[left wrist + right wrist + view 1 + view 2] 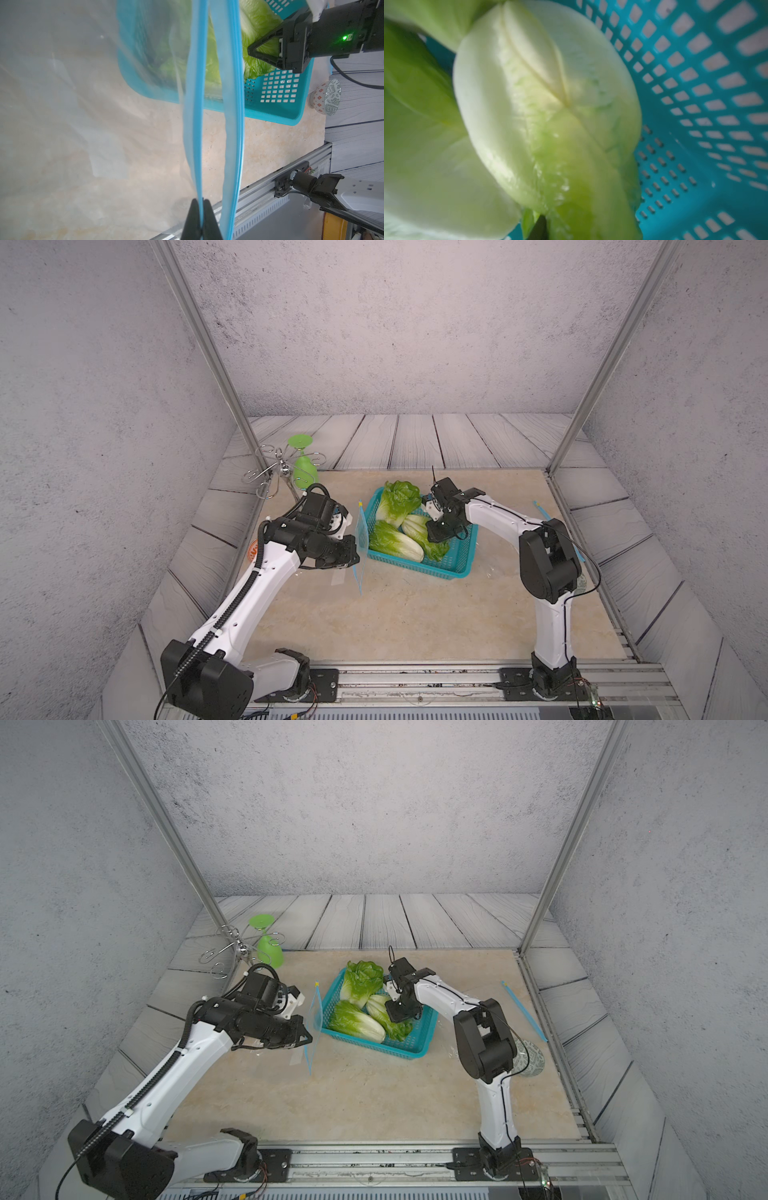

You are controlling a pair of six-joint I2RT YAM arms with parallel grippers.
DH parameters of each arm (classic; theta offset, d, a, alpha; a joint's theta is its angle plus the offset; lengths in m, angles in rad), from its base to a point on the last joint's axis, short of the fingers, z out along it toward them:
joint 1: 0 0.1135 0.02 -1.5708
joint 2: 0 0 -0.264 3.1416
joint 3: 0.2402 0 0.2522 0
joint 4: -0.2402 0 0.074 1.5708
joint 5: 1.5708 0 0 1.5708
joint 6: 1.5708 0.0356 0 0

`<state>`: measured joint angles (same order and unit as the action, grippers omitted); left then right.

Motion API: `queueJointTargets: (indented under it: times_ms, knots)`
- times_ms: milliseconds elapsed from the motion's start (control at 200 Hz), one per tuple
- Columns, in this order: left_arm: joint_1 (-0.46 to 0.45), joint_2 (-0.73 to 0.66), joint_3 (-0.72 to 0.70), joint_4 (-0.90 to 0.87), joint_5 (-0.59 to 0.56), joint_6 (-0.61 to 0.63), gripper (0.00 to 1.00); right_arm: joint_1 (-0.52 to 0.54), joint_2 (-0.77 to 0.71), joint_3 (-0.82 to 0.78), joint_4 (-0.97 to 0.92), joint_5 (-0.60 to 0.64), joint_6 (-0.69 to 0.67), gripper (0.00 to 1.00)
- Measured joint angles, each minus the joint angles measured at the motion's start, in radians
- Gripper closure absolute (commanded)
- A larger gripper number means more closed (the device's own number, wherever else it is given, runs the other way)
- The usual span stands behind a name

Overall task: Put the chinese cabbages into a zipper bag and zip it
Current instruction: Pick up the Chinese cabbage from the basket.

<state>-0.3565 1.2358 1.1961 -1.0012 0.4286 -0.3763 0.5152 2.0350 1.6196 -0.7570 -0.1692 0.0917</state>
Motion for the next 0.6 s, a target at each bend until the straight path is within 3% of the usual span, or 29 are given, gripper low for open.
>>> queueJointTargets:
  times_ms: [260,455,601]
  knots:
    - [-0.028,-0.005,0.000,0.017,-0.048,0.002,1.00,0.006,-0.123,0.028,-0.151,0.029,0.050,0.82]
    - [-0.101,-0.008,-0.010,0.082,-0.084,-0.022,1.00,0.038,-0.240,0.059,-0.294,0.065,0.089,0.84]
    - [-0.171,-0.002,-0.030,0.146,-0.102,-0.033,1.00,0.088,-0.335,0.059,-0.364,-0.013,0.125,0.86]
